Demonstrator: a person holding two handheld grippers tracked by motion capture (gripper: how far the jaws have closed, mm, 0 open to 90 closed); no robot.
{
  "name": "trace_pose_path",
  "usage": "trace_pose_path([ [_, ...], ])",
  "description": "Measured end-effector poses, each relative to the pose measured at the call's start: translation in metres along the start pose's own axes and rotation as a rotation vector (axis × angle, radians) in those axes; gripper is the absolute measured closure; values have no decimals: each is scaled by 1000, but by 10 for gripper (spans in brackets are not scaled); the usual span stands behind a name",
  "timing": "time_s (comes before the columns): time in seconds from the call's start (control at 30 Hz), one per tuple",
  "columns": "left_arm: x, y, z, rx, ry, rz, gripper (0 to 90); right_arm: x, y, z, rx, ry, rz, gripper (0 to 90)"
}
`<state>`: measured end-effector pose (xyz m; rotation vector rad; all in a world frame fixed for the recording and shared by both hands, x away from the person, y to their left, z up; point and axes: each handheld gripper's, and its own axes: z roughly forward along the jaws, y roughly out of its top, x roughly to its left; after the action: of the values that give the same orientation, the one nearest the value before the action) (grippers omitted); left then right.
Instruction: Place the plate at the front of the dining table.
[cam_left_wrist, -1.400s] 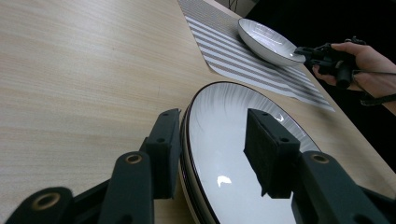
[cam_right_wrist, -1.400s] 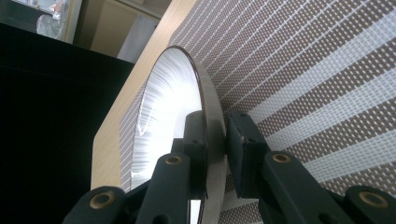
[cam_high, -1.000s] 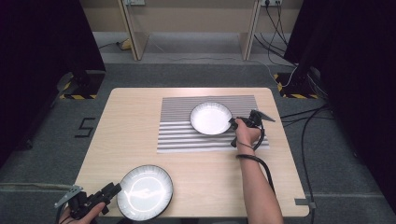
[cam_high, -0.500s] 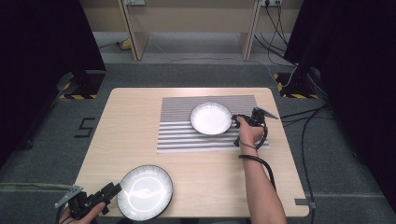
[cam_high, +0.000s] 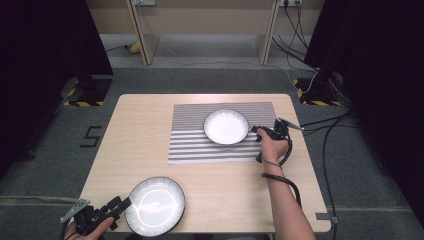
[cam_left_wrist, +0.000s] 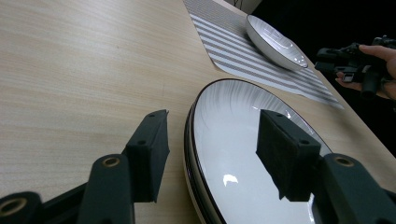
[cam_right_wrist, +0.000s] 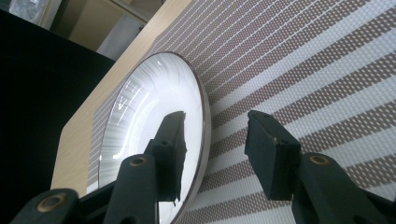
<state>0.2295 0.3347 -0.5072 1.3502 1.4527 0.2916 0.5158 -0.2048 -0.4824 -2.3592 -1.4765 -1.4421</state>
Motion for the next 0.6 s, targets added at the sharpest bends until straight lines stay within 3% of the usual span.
trace_pose_path([
  [0.3, 1, -1, 1, 4, 2, 5, 421, -7, -6, -16, 9, 21, -29, 574],
  [0.37, 1, -1, 1, 6, 5, 7, 421, -4, -10, -23, 13, 31, -74, 574],
  [0.6, 0, -1, 1, 4, 5, 8, 420, -5, -18, -33, 23, 52, -83, 570],
])
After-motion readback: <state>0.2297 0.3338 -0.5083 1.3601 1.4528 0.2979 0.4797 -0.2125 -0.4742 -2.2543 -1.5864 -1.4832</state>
